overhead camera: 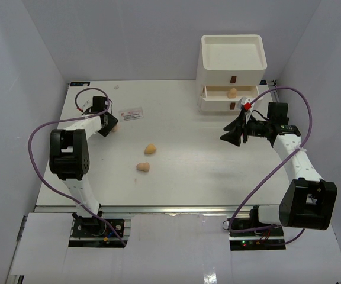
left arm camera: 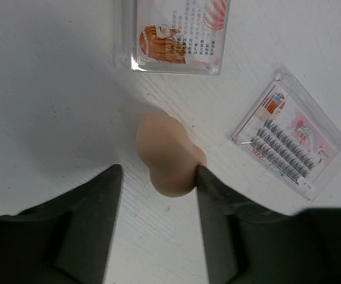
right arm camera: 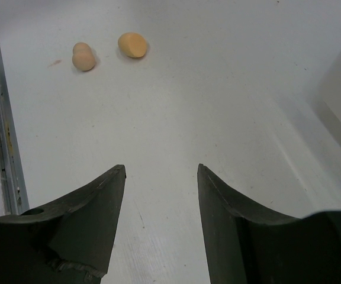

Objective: Organize the makeup

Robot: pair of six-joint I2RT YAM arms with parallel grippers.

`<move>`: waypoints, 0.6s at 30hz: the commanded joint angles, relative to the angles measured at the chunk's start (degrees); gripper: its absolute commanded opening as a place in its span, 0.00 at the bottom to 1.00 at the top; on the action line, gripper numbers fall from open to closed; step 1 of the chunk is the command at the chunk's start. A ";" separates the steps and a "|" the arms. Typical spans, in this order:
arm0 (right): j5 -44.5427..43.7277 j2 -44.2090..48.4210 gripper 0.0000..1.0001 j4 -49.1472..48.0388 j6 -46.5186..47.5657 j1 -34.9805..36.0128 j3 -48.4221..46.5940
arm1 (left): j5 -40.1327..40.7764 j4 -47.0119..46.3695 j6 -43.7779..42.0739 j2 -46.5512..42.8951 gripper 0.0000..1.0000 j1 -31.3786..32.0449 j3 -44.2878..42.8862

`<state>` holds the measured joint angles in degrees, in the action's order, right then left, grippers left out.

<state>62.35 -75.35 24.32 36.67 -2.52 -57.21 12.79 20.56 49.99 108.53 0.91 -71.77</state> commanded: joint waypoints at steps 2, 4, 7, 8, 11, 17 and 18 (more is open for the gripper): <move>2.44 0.30 0.59 0.21 0.87 -0.84 0.61 | -2.11 -0.45 -0.61 0.55 0.53 -0.29 -1.18; 2.52 0.38 0.58 0.21 0.86 -1.09 0.61 | -2.61 -0.69 -0.71 0.60 0.45 -0.29 -1.15; 2.60 0.47 0.58 0.21 0.86 -1.36 0.61 | -3.46 -2.03 -1.32 -0.42 0.26 -0.29 0.23; 2.60 0.47 0.58 0.21 0.86 -1.42 0.61 | -3.91 -2.61 -1.45 -0.94 0.22 -0.29 0.82; 2.69 0.47 0.58 0.25 0.95 -1.52 0.61 | -5.57 -3.89 -2.13 -2.30 0.14 -0.29 2.19; 2.69 0.68 0.58 0.29 0.90 -2.03 0.64 | -13.89 -7.98 -4.76 -6.75 0.01 -0.29 5.41; 2.69 0.75 0.58 0.29 0.94 -2.17 0.70 | -17.03 -8.76 -5.06 -7.89 0.00 -0.28 5.68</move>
<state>63.22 -75.35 24.32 36.67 -3.90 -57.19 5.70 14.56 47.38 106.73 0.61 -68.20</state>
